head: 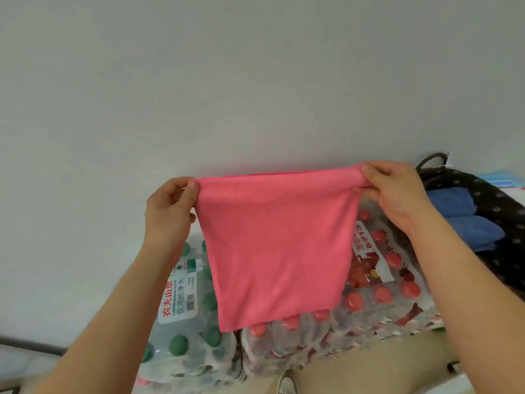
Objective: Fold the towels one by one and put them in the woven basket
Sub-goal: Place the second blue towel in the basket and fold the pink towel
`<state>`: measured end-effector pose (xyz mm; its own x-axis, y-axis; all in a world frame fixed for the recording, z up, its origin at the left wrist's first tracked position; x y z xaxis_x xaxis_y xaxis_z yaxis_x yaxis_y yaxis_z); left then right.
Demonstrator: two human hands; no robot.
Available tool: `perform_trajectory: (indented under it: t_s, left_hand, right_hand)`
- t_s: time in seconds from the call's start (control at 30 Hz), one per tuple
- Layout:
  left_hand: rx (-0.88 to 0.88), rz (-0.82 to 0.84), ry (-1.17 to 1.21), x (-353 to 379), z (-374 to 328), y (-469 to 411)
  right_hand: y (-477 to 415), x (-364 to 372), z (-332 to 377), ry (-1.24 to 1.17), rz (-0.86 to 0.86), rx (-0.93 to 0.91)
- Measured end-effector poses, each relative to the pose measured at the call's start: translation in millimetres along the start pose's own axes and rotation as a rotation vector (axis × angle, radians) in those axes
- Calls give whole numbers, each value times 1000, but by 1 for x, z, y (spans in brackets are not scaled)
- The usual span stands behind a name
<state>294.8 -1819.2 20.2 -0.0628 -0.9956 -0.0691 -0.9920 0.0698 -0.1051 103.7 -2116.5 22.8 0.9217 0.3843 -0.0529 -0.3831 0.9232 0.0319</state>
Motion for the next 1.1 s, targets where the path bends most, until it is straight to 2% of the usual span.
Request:
perform_trajectory:
  t_s: [0.13, 0.23, 0.33, 0.47, 0.57, 0.7, 0.97, 1.1]
  left_hand:
    - [209, 19, 167, 2, -51, 12]
    - [288, 95, 200, -4, -57, 40]
    - [259, 254, 61, -13, -18, 78]
    - [202, 463, -301, -29, 61, 120]
    - [137, 571, -374, -38, 91, 146]
    - [67, 675, -393, -42, 99, 168]
    - [-58, 696, -298, -38, 95, 177]
    - [-78, 543, -244, -24, 89, 155]
  right_hand:
    - [15, -26, 67, -63, -127, -289]
    - [39, -56, 72, -67, -204, -383]
    - [58, -82, 28, 115, -214, -347]
    - [93, -115, -55, 438, -99, -190]
    - [115, -137, -97, 537, -66, -62]
    - [127, -163, -115, 608, -58, -25]
    - [120, -174, -105, 618, -26, -23]
    - [102, -150, -90, 570, -125, -46]
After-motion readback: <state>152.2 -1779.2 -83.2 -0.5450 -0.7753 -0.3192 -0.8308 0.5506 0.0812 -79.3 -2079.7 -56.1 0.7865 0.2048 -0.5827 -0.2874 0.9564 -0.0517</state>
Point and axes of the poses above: each hand's wrist, its own y-axis away from the middle knuckle, its own x-axis out of the palm, z = x × y, the point moved 3 cm from there along -y, towards the middle knuckle, and after that the axes turned 14 degrees about -z, right-handed, at the moved point
